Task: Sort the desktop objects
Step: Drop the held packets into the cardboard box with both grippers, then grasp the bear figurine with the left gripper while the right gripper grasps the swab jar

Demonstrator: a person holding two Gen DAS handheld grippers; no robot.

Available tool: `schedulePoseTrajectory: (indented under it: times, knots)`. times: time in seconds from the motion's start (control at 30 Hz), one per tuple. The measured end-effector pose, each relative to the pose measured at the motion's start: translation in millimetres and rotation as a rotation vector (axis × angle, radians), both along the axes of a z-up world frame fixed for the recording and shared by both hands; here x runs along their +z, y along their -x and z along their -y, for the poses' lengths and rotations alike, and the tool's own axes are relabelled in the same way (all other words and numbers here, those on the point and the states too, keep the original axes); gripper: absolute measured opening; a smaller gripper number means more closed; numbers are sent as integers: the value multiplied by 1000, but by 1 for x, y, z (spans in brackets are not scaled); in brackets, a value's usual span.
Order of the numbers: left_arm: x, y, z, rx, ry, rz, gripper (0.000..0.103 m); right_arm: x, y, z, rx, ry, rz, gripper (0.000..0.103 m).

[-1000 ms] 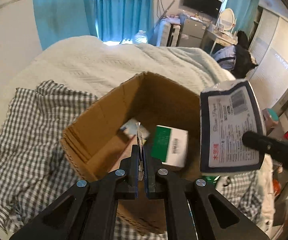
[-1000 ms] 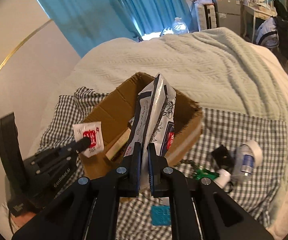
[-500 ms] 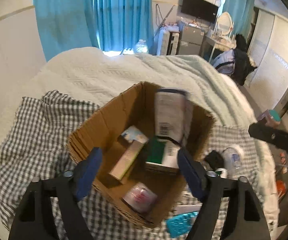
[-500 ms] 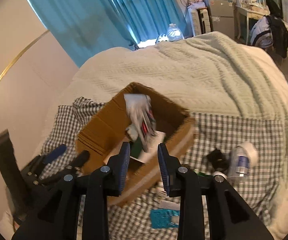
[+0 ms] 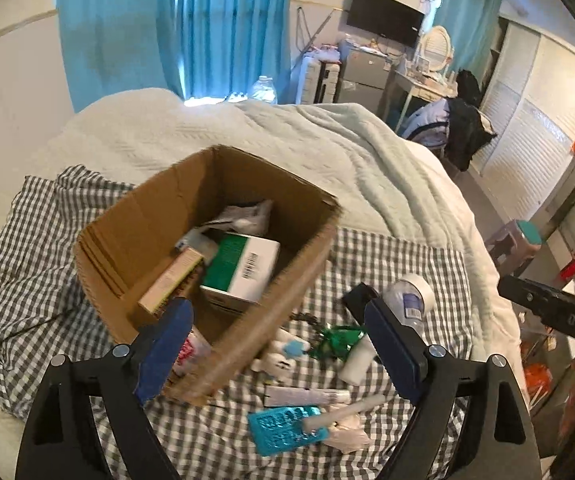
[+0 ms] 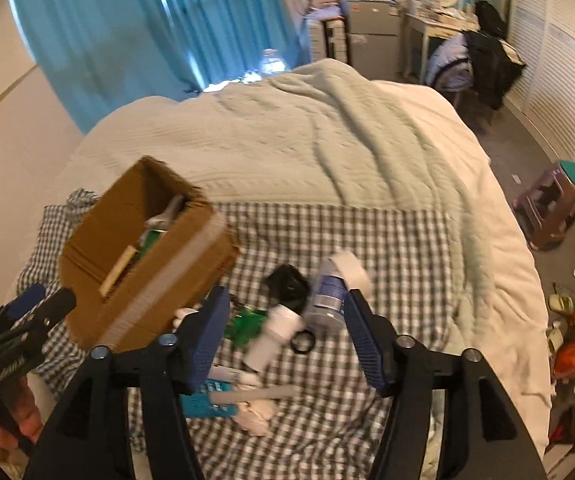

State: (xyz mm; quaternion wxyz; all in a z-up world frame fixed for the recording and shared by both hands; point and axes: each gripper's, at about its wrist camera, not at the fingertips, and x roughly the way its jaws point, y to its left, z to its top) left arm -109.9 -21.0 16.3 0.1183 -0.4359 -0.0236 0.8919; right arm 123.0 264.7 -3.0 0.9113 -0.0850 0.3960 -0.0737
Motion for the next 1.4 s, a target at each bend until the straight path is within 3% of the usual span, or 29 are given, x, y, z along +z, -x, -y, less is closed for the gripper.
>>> schedulePoseTrajectory:
  times: [0.13,0.37,0.6,0.87,1.13,1.4]
  knots:
    - [-19,-13,-22,-22,33,-14,90,-10,-4,20,-37,-16,-36,60]
    - [-76,-27,-44,-17,57,33,90,-46,-23,38,-68,-24,-115,60]
    - [-104,-30,-67,-75,143,-19,90,-78,-46,59,-141,-91,-162,60]
    - [-148,-23,-55,-37,153,20,90,-116,-79,91,-230,-233,-190,60]
    - [-185,-12,-31,35,131,46,90,-149,-113,93,-245,-151,-221,63]
    - [-196,11,-34,57,101,79,90,-168,-120,105,-271,-194,-257,66]
